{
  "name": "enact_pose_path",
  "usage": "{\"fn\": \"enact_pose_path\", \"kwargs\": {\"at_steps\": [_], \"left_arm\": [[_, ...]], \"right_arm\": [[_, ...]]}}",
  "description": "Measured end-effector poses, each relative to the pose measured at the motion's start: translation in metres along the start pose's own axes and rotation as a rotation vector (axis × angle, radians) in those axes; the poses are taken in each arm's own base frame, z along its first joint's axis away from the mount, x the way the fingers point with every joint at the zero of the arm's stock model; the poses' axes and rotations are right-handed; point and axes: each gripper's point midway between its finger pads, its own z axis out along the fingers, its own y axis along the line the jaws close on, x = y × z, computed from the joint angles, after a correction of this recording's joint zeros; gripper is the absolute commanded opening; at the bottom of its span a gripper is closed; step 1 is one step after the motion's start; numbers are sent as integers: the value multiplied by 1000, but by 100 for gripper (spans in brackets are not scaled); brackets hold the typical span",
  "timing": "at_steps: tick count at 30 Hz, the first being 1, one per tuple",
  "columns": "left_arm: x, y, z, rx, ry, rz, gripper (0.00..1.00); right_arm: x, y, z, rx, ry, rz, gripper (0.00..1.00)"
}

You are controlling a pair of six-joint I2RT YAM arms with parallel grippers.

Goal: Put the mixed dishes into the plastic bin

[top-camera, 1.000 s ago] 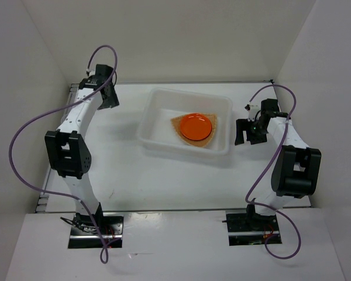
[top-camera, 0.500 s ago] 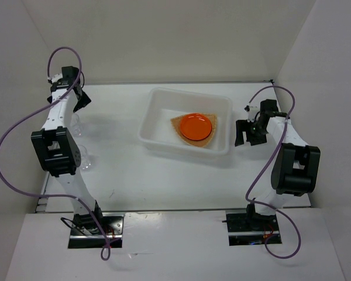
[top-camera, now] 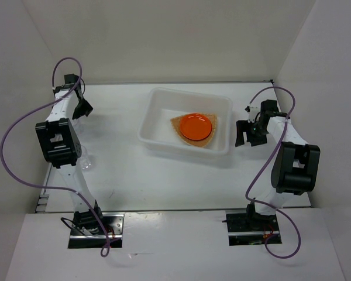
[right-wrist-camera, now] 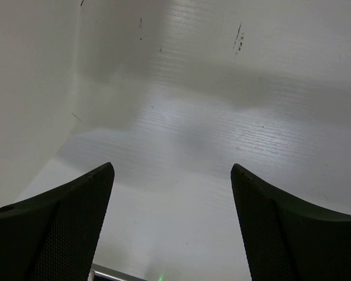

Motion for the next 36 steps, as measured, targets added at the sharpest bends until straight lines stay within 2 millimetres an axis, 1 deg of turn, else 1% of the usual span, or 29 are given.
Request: {"fn": "enact_pose_path", "kwargs": {"at_steps": [3,6,9,13,16,17,18,19,20,21,29,31,32,34,36], "left_arm": [[1,-2,5,2,6,0,100],[7,-4,14,-3,25,8,100],[12,-6,19,-1,43,14,93],[14,-9,19,16,52,16,76],[15,-10,19,24,58,18,52],[15,-11,18,26,59,19,42],[15,-11,18,27,59,18,21],[15,-11,18,29,60,13,11],[15,-11,18,29,61,15,3],[15,-10,18,25,58,18,0],[14,-12,17,37,61,18,0],[13,-14,12,54,61,13,0],[12,-15,7,70,60,10,0],[7,-20,-10,134,48,1,0],[-1,-24,-34,221,18,-3,0]], "right_arm": [[0,0,0,0,1,0,86],[0,-1,0,3,2,1,86],[1,-1,0,7,3,1,86],[1,-2,0,7,3,1,86],[1,-2,0,9,3,1,86],[1,-2,0,10,3,1,86],[1,-2,0,10,4,1,86],[1,-2,0,11,4,1,86],[1,-2,0,11,4,1,86],[1,-2,0,11,4,1,86],[1,-4,1,20,8,2,86],[3,-5,3,22,15,4,86],[3,-5,4,23,20,7,86],[5,-6,6,26,30,15,86],[6,-8,8,31,36,20,86]]}}
